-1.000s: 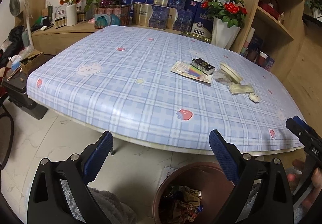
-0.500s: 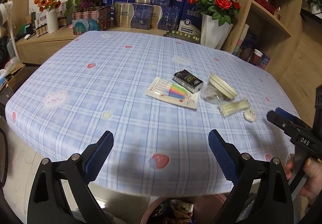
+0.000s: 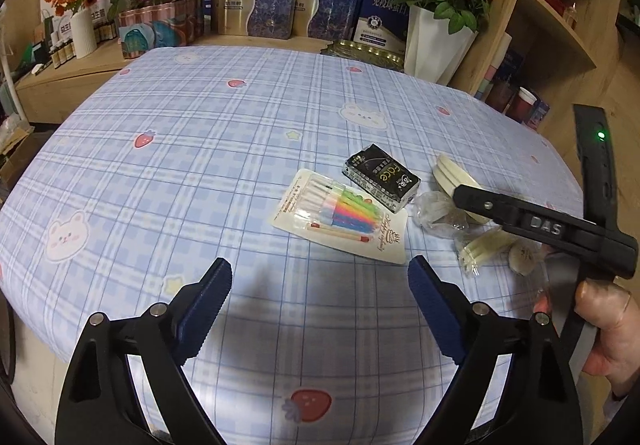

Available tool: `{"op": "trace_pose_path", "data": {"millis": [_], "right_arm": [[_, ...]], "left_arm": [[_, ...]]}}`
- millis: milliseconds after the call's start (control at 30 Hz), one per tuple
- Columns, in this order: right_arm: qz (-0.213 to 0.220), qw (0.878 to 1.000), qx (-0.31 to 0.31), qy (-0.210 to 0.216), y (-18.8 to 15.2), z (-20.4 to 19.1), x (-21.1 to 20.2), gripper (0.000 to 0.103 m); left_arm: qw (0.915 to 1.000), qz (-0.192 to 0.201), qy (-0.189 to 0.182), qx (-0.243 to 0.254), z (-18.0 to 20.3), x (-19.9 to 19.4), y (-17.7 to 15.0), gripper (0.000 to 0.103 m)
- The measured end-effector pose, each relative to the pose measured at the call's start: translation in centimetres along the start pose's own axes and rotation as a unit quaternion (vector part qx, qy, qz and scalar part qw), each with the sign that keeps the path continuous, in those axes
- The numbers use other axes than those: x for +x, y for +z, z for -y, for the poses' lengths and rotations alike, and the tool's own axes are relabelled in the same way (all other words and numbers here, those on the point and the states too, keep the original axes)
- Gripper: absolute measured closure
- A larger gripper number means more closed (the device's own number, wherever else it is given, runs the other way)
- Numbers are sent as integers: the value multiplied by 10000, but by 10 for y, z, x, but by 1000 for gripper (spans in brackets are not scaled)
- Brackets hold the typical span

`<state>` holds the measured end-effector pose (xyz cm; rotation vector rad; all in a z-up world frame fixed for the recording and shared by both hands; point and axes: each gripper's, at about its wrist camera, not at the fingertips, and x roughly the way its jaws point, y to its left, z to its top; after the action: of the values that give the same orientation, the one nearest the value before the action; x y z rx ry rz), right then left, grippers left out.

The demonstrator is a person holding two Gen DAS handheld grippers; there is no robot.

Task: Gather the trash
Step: 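Move the open right tool to the cream round plastic lid, then grasp the cream lid with the right tool while the left tool grasps the coloured-pen card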

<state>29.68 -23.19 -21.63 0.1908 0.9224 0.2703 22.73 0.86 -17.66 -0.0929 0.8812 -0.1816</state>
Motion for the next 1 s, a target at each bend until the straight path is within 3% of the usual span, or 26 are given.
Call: {"op": "trace_pose_path", "data": {"millis": [133,167,233,467,500,567,667,833,1000], "right_arm": [[-259,9992,295,-77,4,7,14,6],[-298,9988,386,-71,5,10,14,11],[-207,9986,483,-6,5,13,9,18],[-17,9984,555,94,-4,24,-6,18],[36,9985,543,90,-5,25,-9,18],[103,9985,527,92,-6,25,-14,18],[231,9983,525,107,-7,27,-23,18],[371,9979,507,134,-8,30,-34,18],[443,9970,608,179,-10,37,-43,18]], "left_arm": [[9998,-172,-88,33,1,13,3,16],[9997,-233,-121,21,0,16,4,16],[9993,-327,-161,-64,-3,21,6,16],[9969,-548,-71,-556,-8,37,14,16],[9963,-570,-29,-648,-7,39,16,17],[9951,-616,34,-778,0,45,21,34],[9926,-661,37,-1020,10,54,27,39],[9849,-739,356,-1527,20,69,32,39],[9822,-658,732,-1599,29,80,39,39]]}}
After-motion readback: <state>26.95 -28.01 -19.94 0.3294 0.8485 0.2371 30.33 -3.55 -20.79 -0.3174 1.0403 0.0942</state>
